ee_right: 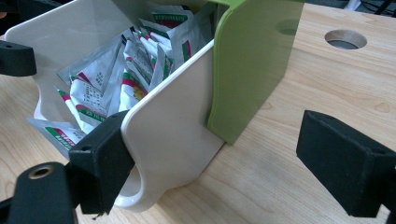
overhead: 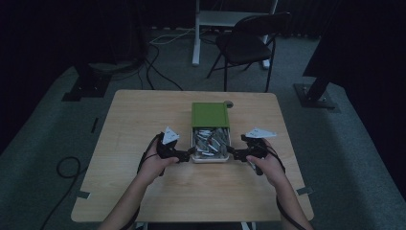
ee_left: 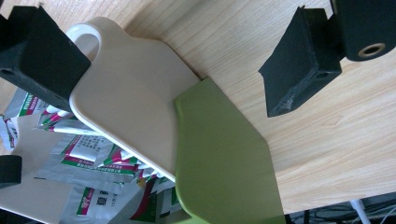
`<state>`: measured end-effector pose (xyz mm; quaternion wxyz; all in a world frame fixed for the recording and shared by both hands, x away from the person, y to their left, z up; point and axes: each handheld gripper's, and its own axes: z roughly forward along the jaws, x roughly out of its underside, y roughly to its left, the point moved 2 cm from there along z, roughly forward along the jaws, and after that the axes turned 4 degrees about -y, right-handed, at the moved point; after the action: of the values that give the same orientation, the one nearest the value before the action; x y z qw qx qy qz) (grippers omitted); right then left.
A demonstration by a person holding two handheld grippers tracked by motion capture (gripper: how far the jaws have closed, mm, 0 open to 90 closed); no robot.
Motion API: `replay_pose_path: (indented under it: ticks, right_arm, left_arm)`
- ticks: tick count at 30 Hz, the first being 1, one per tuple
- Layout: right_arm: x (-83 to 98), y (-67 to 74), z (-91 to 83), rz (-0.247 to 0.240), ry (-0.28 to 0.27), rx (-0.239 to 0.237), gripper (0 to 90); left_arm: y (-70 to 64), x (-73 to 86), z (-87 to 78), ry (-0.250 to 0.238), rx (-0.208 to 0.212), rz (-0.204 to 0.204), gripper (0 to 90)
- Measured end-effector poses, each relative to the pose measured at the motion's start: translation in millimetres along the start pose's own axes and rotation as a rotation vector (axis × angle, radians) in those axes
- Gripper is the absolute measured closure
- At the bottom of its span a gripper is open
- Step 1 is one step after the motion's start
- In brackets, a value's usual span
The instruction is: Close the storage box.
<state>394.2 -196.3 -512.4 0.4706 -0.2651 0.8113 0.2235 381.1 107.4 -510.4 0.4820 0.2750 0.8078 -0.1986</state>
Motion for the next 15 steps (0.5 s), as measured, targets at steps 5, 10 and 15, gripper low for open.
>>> replay_pose_path:
  ticks: [5, 10, 15]
  right_arm:
    - [-0.1, -1.7, 1.1, 0.011, -0.003, 0.008, 12.6]
    - [-1.4, -1.7, 2.7, 0.011, -0.004, 0.009, 12.6]
    - [-2.7, -3.5, 4.7, 0.016, -0.007, 0.023, 12.6]
  left_arm:
    - [1.5, -0.8, 1.8, 0.002, 0.004, -0.006, 10.2]
    - [3.4, -3.1, 2.7, 0.005, -0.008, 0.004, 10.2]
    - [5.2, -3.7, 5.2, 0.004, -0.003, -0.006, 10.2]
